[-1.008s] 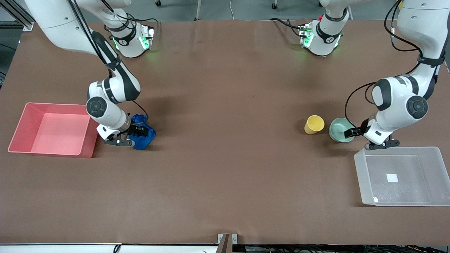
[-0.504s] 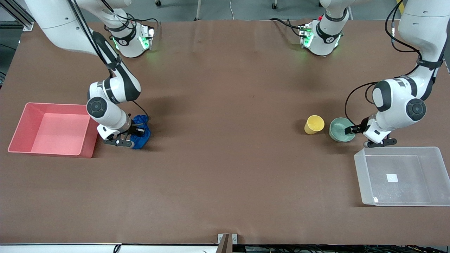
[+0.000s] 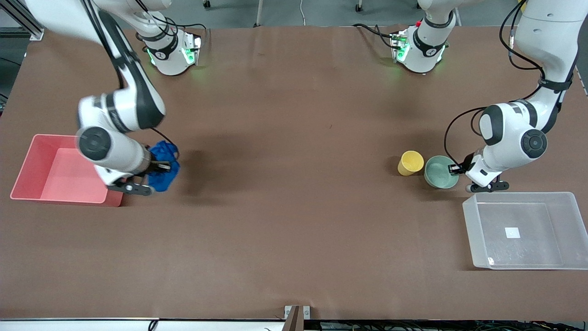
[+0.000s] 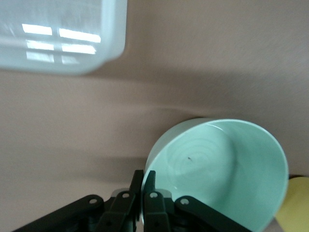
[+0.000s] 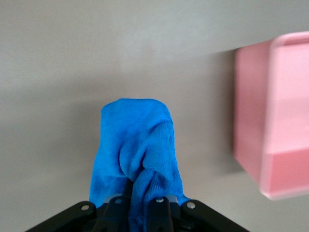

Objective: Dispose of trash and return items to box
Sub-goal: 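Drop the cloth into the pink bin while the left gripper places the bowl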

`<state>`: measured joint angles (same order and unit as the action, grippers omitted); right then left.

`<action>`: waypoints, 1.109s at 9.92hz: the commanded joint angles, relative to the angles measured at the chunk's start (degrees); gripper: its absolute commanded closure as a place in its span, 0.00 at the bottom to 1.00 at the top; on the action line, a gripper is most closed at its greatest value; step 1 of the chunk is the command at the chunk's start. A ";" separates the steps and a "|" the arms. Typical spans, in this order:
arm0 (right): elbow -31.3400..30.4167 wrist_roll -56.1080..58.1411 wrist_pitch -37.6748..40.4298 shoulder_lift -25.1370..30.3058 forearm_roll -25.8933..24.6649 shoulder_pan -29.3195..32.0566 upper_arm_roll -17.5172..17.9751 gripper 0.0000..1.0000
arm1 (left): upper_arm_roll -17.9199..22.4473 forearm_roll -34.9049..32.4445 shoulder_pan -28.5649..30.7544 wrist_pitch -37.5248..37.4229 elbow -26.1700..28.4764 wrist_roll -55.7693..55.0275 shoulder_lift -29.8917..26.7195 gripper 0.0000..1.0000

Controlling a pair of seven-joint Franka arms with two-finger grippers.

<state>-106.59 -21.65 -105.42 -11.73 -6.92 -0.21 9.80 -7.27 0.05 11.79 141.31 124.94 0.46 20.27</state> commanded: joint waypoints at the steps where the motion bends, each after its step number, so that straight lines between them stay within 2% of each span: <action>1: 5.50 9.81 10.47 3.63 -0.55 1.52 -4.84 0.99 | -0.73 -0.84 0.16 -1.99 -1.53 0.24 -3.38 1.00; 3: 4.38 22.81 9.20 3.91 -1.25 1.61 -15.89 0.99 | -1.08 -0.75 -0.01 -14.25 -11.86 0.50 -3.22 1.00; 5: -2.01 36.53 -4.53 3.21 -1.52 1.96 -24.78 0.99 | -1.00 -0.75 0.51 -21.58 -22.67 2.16 -1.21 1.00; 6: -5.70 41.55 -13.58 0.77 -1.52 2.66 -27.96 0.99 | -0.56 -0.75 0.87 -22.82 -28.64 5.65 1.67 1.00; 7: -8.61 44.65 -20.72 -1.95 -0.91 3.45 -29.38 0.99 | -0.38 -0.84 2.96 -23.36 -34.62 9.52 5.62 1.00; 9: -13.71 45.03 -30.06 -5.74 1.89 4.16 -29.48 0.98 | -0.38 -0.75 7.18 -23.45 -42.64 17.16 12.65 1.00; 11: -15.05 45.03 -32.82 -8.56 4.62 3.81 -29.40 0.96 | 1.54 -1.01 7.99 -23.36 -51.16 20.35 19.86 1.00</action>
<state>-120.66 22.64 -137.40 -20.26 -4.20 3.95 -19.67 -6.79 0.02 20.27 119.18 81.76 19.29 32.85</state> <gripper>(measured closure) 0.881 0.965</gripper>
